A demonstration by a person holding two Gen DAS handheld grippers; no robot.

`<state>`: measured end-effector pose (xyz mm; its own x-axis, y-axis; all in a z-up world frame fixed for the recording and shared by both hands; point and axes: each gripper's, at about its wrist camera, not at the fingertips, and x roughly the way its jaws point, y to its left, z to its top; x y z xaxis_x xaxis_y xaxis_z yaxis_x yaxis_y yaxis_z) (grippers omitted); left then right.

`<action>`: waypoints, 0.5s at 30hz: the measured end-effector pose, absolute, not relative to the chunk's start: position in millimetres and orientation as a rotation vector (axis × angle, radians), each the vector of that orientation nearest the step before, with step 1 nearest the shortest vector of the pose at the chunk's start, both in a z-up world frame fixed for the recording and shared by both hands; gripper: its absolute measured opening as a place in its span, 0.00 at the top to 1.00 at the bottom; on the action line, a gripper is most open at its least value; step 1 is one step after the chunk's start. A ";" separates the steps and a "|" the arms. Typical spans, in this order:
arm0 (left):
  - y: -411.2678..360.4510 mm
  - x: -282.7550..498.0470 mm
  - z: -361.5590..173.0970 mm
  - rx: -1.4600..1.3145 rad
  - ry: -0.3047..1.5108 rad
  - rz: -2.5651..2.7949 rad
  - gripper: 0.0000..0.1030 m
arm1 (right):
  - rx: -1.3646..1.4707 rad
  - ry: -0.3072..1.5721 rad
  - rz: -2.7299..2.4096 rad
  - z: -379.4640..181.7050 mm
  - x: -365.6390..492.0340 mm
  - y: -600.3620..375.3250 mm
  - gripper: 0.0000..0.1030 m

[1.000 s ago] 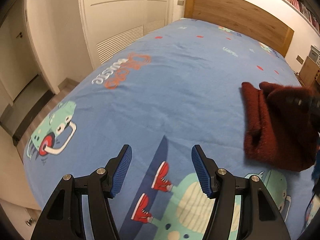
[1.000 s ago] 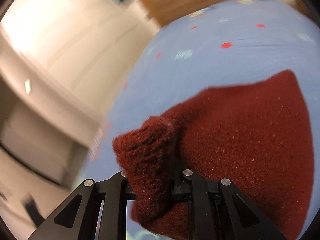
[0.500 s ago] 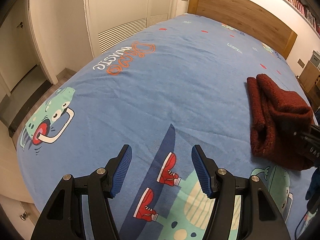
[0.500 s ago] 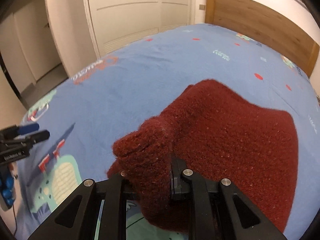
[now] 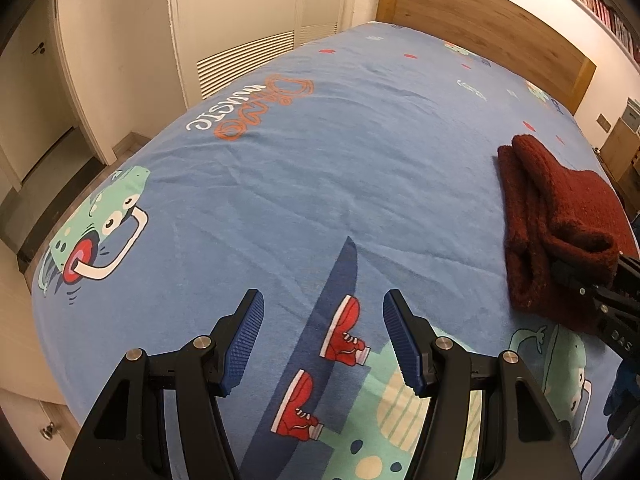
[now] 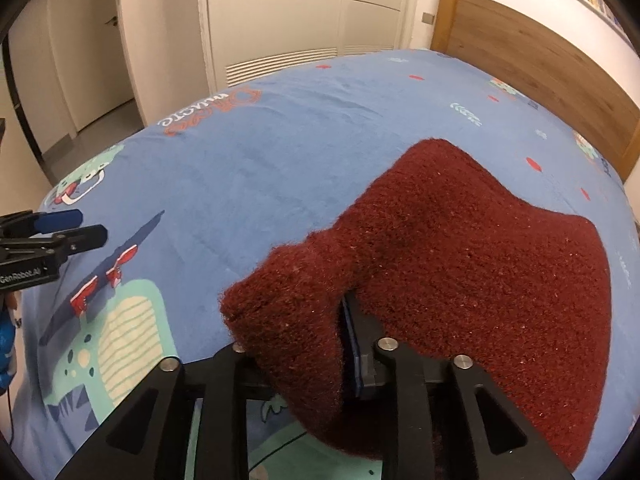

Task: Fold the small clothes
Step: 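Fold the held edge over the sweater with the right tool and open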

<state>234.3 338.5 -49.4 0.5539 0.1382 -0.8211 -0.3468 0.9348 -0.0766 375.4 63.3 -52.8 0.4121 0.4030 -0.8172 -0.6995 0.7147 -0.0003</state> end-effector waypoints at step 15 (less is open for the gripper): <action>337.0 240.8 -60.7 -0.232 0.966 0.285 0.45 | -0.316 0.950 0.753 -59.7 370.0 83.4 0.48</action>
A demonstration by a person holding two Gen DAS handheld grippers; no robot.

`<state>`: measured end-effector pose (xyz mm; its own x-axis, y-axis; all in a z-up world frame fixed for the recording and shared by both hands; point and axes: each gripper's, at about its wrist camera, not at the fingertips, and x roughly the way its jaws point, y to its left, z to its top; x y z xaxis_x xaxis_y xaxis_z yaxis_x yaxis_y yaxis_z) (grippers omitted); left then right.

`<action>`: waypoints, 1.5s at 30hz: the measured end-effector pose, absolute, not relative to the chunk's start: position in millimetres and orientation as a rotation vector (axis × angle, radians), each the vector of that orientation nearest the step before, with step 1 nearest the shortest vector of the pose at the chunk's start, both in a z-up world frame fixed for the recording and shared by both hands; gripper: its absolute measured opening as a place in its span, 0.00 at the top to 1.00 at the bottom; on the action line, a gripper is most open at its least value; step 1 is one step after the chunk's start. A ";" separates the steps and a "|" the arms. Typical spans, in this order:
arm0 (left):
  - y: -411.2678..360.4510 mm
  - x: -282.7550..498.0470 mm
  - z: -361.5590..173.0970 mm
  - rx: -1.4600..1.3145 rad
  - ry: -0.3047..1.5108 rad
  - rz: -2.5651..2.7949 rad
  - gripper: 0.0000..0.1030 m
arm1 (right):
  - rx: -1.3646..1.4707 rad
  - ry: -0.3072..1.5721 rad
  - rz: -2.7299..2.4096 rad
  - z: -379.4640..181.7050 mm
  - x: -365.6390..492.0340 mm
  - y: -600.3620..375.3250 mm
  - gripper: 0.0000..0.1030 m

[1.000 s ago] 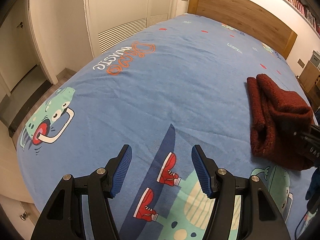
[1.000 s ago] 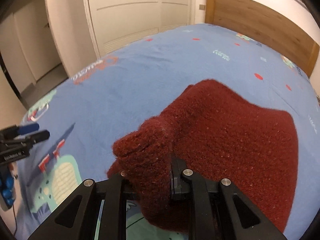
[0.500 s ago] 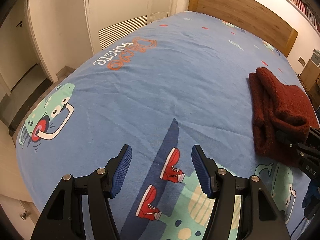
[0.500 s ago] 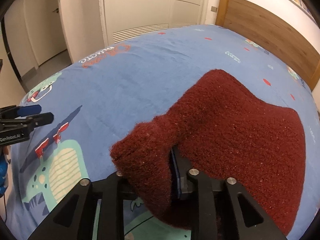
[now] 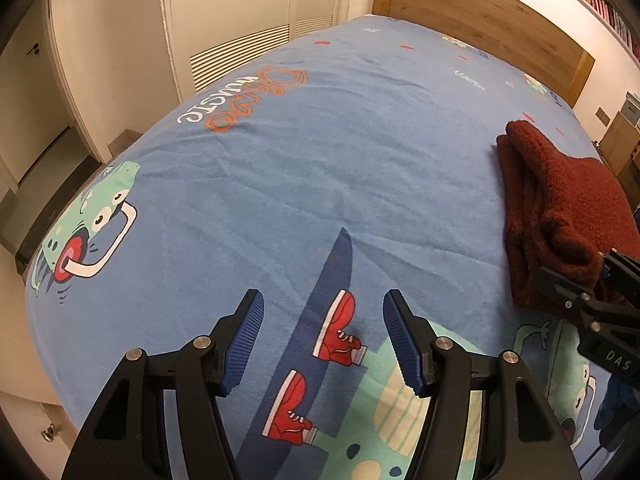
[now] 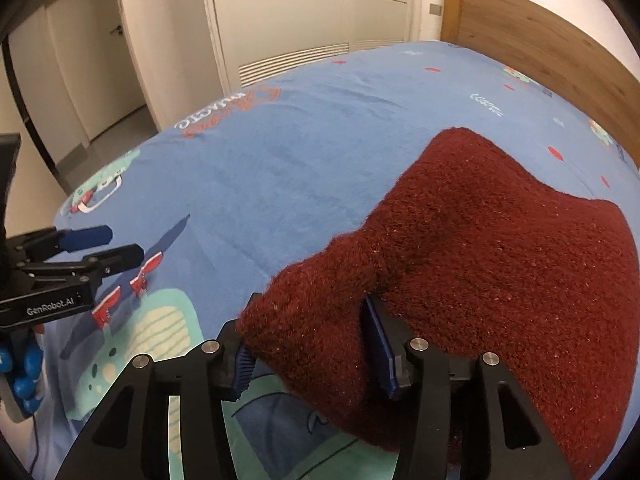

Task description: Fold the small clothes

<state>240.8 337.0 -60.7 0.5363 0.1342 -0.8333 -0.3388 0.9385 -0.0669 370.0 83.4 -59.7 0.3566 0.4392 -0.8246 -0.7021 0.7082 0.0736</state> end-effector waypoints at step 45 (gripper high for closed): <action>238.4 296.7 5.2 -0.092 0.862 0.103 0.40 | 0.127 0.963 0.382 -17.2 396.7 -102.5 0.30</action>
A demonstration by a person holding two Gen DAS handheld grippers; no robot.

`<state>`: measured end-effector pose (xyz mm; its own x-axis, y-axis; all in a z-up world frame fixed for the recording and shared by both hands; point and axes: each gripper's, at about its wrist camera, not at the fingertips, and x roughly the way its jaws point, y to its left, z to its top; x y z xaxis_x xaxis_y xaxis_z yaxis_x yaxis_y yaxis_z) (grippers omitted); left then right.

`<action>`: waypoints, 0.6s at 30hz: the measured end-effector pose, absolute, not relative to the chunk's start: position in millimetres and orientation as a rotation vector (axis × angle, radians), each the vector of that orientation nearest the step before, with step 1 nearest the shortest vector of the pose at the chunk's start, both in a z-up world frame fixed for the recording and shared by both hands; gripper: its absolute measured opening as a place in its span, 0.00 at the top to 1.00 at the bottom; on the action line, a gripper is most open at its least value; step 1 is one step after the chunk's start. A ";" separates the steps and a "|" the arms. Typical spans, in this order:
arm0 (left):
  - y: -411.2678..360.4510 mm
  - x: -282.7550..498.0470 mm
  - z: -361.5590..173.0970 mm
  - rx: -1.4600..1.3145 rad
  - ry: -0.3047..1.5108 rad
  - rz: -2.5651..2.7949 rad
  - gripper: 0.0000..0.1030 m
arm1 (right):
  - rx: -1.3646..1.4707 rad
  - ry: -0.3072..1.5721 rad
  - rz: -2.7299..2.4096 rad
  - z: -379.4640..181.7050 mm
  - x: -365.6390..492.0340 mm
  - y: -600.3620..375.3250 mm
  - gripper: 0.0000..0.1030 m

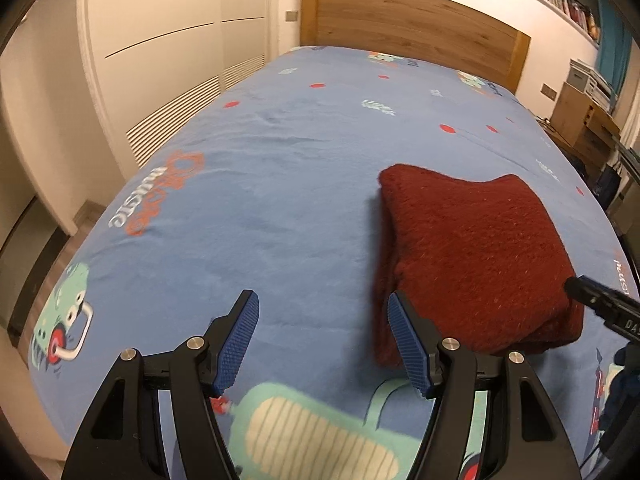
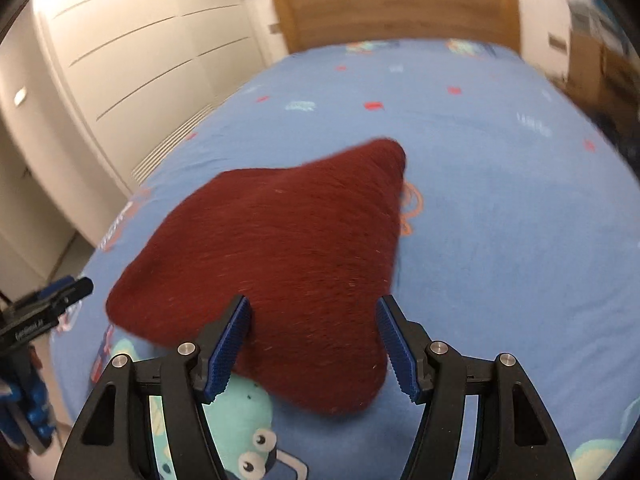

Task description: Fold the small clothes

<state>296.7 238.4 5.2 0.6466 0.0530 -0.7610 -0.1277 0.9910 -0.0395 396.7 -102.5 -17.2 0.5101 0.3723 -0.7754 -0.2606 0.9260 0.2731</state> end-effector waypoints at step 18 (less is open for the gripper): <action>221.6 328.1 0.4 -0.097 0.889 0.005 0.34 | 0.180 1.085 0.428 -54.9 387.0 -120.6 0.18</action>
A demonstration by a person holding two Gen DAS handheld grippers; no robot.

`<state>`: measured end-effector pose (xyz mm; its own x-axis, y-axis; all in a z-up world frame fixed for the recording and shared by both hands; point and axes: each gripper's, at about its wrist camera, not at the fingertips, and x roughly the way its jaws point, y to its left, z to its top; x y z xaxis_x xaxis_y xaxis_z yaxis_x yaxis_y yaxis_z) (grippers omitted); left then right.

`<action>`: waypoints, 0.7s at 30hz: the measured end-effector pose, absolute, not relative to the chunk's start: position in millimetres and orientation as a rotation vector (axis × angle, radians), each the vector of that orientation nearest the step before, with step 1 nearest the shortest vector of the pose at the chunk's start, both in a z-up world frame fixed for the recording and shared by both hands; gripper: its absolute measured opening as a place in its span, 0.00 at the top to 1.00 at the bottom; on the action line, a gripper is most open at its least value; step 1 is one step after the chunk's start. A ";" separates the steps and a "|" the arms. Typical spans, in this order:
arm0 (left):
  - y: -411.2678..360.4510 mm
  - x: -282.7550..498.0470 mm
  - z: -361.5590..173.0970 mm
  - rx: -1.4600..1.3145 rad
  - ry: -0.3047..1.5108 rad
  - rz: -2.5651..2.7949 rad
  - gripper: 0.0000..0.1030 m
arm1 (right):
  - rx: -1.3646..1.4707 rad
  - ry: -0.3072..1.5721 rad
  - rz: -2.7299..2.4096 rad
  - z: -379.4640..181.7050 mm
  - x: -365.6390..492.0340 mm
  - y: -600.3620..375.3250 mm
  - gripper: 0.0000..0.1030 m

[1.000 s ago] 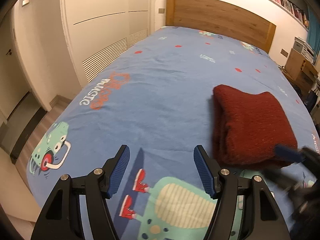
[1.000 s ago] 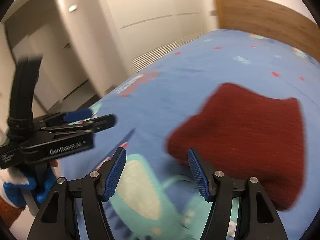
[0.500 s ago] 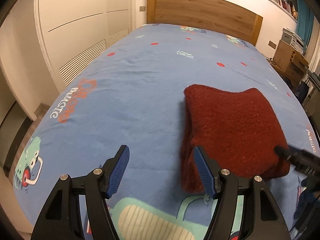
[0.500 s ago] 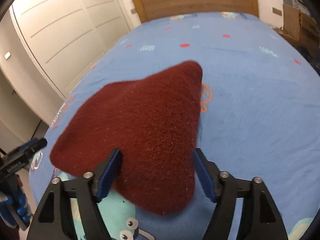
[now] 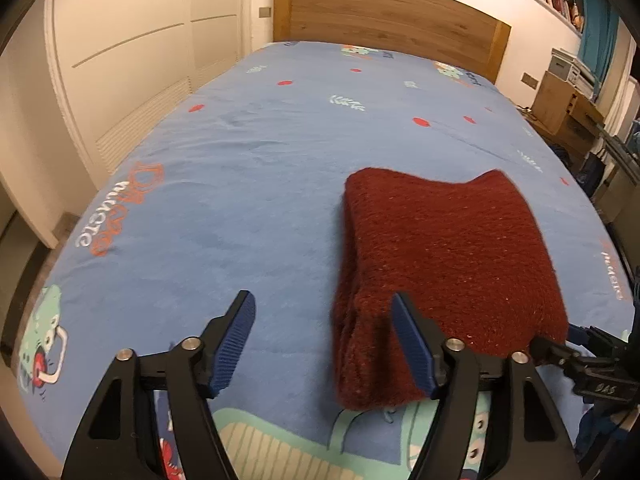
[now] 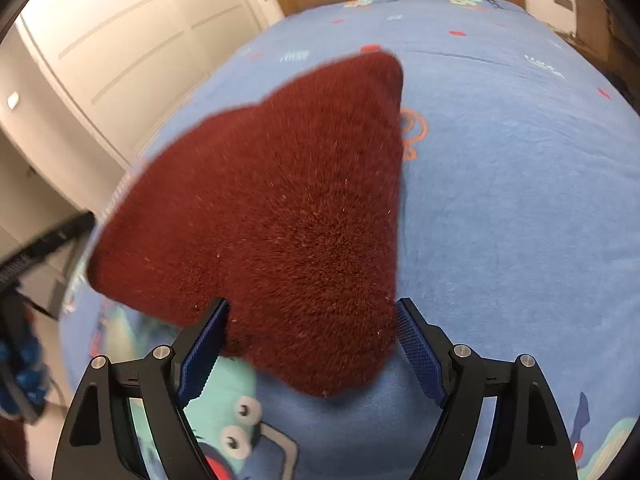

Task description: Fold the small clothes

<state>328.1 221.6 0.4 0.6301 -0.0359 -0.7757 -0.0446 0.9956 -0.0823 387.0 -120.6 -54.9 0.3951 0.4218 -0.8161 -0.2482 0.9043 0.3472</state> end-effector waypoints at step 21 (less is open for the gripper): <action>248.8 427.9 -97.0 -0.483 1.179 -0.454 0.14 | 0.462 1.216 0.502 -84.5 461.6 -130.9 0.00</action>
<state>427.9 248.8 -97.0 0.3166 -0.5719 -0.7568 0.0839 0.8115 -0.5782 461.6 -130.9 -84.5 0.2661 0.5923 -0.7605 -0.1162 0.8029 0.5847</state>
